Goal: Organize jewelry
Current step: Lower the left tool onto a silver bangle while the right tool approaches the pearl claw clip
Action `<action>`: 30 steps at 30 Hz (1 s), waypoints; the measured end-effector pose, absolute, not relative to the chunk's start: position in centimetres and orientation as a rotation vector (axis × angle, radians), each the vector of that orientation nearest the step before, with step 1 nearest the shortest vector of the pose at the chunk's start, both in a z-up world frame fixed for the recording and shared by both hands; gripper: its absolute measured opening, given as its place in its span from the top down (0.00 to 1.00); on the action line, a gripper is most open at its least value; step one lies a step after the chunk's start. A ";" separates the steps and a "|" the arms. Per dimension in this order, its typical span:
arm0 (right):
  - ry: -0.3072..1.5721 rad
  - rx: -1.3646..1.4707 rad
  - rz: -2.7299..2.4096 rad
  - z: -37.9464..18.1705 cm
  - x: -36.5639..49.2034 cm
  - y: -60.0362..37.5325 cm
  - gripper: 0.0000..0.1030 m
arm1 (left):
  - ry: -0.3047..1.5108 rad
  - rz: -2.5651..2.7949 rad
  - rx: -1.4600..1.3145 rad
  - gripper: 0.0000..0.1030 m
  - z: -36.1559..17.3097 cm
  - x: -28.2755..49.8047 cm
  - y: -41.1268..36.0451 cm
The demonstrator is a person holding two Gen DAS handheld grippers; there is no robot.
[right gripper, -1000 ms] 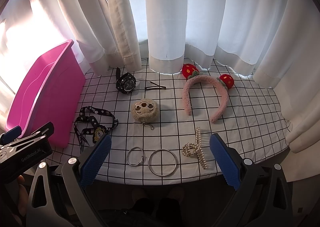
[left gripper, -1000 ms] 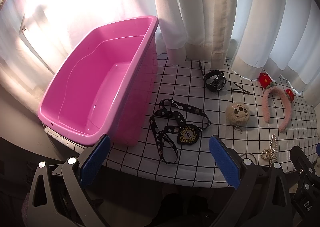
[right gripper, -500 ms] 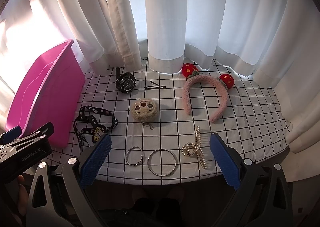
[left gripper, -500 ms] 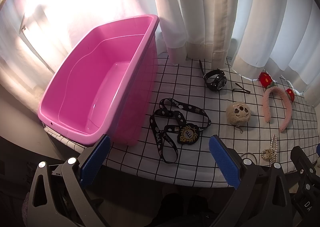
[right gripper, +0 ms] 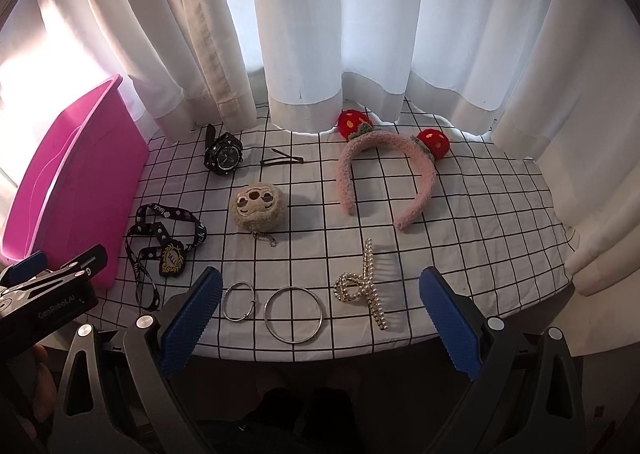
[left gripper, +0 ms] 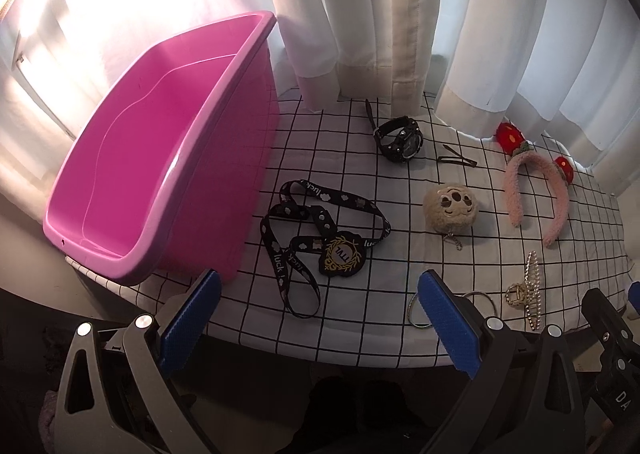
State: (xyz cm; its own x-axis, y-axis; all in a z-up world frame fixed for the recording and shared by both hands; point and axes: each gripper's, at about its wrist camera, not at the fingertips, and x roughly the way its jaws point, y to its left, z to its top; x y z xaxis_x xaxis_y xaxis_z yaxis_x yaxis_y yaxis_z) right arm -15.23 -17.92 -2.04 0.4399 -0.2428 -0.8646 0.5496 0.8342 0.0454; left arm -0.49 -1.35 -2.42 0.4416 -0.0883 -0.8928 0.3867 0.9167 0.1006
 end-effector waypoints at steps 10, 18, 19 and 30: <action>1.126 0.395 -0.496 -9.4 -16.8 -21.6 0.09 | 1.166 -0.423 0.366 0.06 -8.5 -2.0 -4.6; 1.202 0.386 -0.509 -14.7 -17.0 -24.8 0.09 | 1.199 -0.498 0.360 0.06 -12.8 -3.1 -6.4; 1.212 0.379 -0.503 -15.2 -16.8 -25.0 0.09 | 1.199 -0.501 0.361 0.06 -13.3 -3.2 -6.6; 1.276 0.348 -0.444 -18.4 -15.5 -26.2 0.09 | 1.256 -0.452 0.375 0.06 -17.6 -3.0 -7.9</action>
